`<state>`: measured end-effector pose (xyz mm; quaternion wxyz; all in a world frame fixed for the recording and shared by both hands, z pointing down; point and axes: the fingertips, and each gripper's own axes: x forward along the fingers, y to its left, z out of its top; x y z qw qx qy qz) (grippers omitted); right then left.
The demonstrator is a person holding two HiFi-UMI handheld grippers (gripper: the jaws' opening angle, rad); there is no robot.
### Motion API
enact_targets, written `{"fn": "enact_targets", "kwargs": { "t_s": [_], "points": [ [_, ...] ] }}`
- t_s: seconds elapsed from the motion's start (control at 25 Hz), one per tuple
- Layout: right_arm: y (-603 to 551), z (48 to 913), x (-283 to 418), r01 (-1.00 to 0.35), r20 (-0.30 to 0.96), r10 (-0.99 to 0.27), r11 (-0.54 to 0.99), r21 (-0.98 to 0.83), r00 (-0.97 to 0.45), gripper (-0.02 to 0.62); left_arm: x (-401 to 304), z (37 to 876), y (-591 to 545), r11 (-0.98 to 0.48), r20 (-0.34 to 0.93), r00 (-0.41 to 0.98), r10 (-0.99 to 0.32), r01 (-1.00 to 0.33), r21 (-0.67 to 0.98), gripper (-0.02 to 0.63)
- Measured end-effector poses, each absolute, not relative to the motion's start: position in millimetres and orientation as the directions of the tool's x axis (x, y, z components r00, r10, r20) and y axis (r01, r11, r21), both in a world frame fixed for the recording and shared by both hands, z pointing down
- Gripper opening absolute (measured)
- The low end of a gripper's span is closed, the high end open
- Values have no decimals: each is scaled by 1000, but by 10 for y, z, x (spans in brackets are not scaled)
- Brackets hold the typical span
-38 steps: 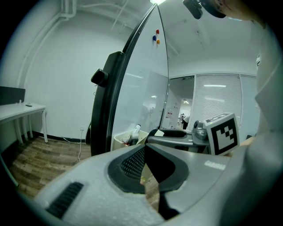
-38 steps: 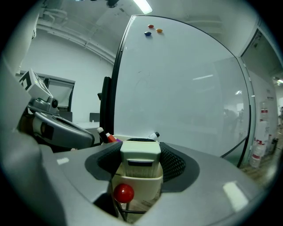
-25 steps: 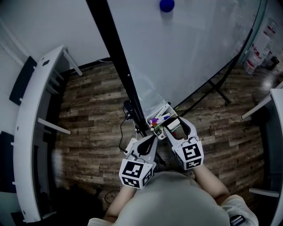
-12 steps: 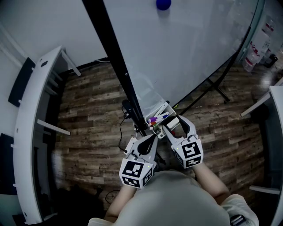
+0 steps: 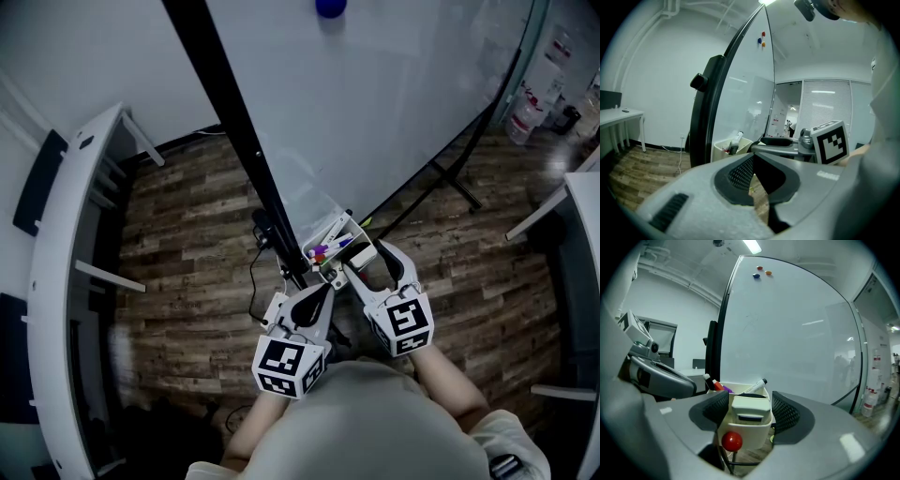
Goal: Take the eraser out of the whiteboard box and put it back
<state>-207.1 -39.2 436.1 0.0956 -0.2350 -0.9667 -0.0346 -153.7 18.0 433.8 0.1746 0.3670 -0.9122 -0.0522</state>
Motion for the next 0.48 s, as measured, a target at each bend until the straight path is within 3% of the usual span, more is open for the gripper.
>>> {"fn": "enact_targets", "kwargs": {
  "t_s": [0.48],
  "points": [
    [-493,4137,-1831,411,154,404,912,15,-902,285,-1429,4311,37,679,268,-626,-732,-698,227,2]
  ]
}}
